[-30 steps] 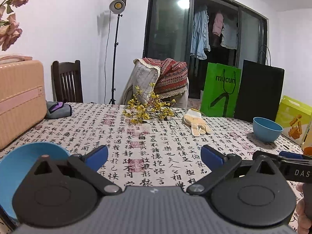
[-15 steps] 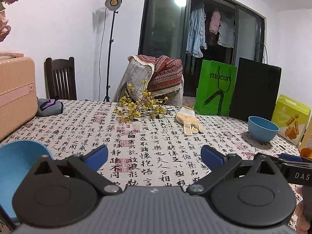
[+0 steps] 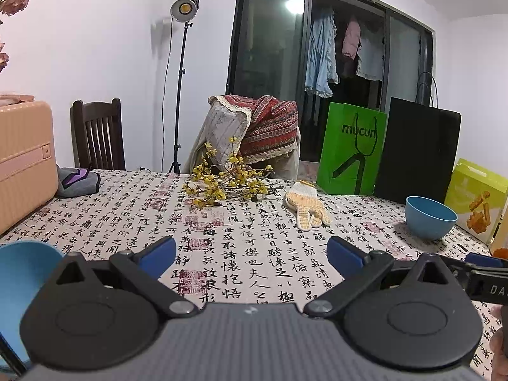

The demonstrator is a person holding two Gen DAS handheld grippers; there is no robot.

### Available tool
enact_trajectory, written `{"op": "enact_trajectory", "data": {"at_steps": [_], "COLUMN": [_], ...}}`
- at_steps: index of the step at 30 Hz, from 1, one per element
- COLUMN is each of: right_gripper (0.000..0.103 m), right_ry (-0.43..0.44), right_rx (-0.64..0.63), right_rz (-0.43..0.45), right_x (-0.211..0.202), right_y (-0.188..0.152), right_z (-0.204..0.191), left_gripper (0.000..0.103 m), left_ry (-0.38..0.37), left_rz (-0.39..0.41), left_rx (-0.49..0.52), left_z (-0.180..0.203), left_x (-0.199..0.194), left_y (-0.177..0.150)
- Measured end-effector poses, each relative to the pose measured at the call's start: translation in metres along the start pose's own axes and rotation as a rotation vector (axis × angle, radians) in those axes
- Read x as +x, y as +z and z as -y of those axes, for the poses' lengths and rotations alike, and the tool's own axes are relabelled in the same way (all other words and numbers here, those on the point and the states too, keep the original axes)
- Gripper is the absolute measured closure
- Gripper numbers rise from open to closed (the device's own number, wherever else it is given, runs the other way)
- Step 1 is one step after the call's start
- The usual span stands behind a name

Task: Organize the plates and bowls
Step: 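Move both open grippers toward the remaining blue bowl by the green bag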

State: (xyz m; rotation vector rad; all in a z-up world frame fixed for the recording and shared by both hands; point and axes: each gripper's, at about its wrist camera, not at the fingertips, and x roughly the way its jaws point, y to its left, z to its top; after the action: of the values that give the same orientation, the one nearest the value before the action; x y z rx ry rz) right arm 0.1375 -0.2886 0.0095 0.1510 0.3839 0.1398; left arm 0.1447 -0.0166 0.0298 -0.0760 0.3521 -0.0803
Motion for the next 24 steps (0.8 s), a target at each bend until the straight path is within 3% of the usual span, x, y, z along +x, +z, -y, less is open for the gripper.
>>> {"op": "enact_trajectory", "data": {"at_steps": [18,24], "right_gripper": [0.000,0.000], "right_ry": [0.007,-0.044], "right_rx": [0.079,0.129], "right_rz": [0.005,0.005], "right_x": [0.005,0.010], "right_y": [0.012,0.023], "right_z": [0.037,0.056], "left_gripper": [0.000,0.000], "left_ry": [-0.029,-0.059], "left_rz": [0.010,-0.011], "left_rx": [0.038,0.050], "left_z": [0.035,0.051], "left_x": [0.019,0.033], "left_y": [0.015,0.024]}}
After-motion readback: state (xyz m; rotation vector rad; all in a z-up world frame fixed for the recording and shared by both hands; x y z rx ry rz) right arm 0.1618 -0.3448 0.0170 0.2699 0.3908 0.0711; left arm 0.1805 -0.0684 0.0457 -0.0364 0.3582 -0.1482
